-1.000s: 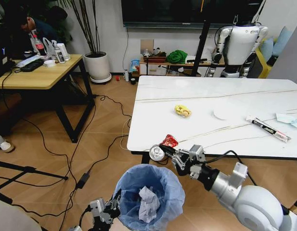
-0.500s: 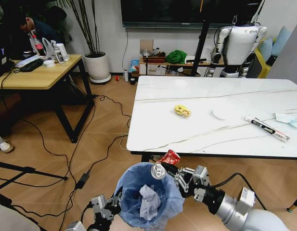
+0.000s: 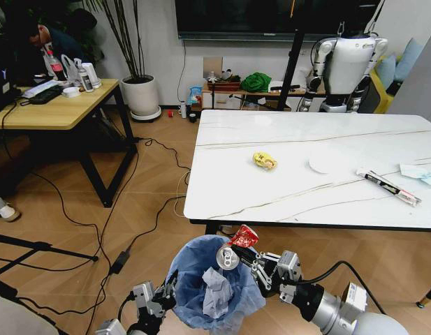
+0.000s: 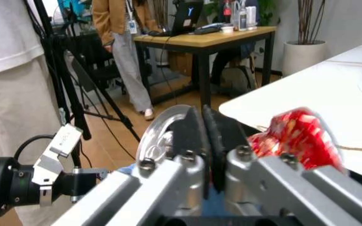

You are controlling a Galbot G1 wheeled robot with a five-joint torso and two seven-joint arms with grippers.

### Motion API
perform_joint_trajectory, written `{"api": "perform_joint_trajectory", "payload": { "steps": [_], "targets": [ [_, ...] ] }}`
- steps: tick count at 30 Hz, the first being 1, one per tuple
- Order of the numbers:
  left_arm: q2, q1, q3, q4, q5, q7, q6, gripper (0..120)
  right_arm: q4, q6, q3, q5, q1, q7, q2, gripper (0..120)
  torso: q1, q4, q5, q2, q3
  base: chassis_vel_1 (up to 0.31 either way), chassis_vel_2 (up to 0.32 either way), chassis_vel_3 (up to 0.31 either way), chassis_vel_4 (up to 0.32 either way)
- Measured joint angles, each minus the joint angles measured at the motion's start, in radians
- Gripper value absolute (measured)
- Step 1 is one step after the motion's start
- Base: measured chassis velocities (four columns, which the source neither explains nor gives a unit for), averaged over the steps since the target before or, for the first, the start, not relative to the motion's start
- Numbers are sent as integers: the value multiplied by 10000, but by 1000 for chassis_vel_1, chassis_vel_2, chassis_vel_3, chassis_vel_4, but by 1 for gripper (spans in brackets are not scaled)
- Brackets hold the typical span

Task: Pick up the trash bin and place the trash from the table into it.

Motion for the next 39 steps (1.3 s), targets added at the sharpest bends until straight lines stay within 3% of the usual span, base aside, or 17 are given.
{"api": "perform_joint_trajectory", "payload": {
  "steps": [9,11,16,23,26,34,37,39],
  "targets": [
    [-14,8,-15,0,32,-10,23,0,-91,11,-24,6,162,-22,-50,36,0,0,0,-1,0,0,0,0,0],
    [-21,20,18,2,50,-51,34,0,-144,17,-34,43,234,-22,-52,48,0,0,1,-1,0,0,0,0,0],
    [-27,104,169,12,102,-154,39,0,-245,-49,52,430,701,279,-51,62,0,-2,1,-1,0,0,0,0,0],
    [65,273,465,-153,278,-161,48,0,-1130,-980,366,1689,2680,2313,-506,91,0,0,2,-1,0,0,0,0,0],
    [131,204,453,-199,207,-164,76,0,-1661,-1187,210,2079,3458,2655,-578,98,1,-1,3,-1,1,0,0,0,0],
    [178,245,317,-229,149,-160,83,0,-2965,-1601,-683,2865,5624,3013,-786,100,2,1,0,-1,1,0,0,0,0],
    [22,354,348,-252,298,-126,63,0,-4194,-1660,-1893,3055,7266,3054,-752,100,3,2,2,-2,2,0,0,0,0],
    [4,385,354,-253,337,-107,53,0,-4447,-1660,-2139,3082,7587,3055,-702,100,3,1,3,-2,2,0,0,0,0]
  ]
}}
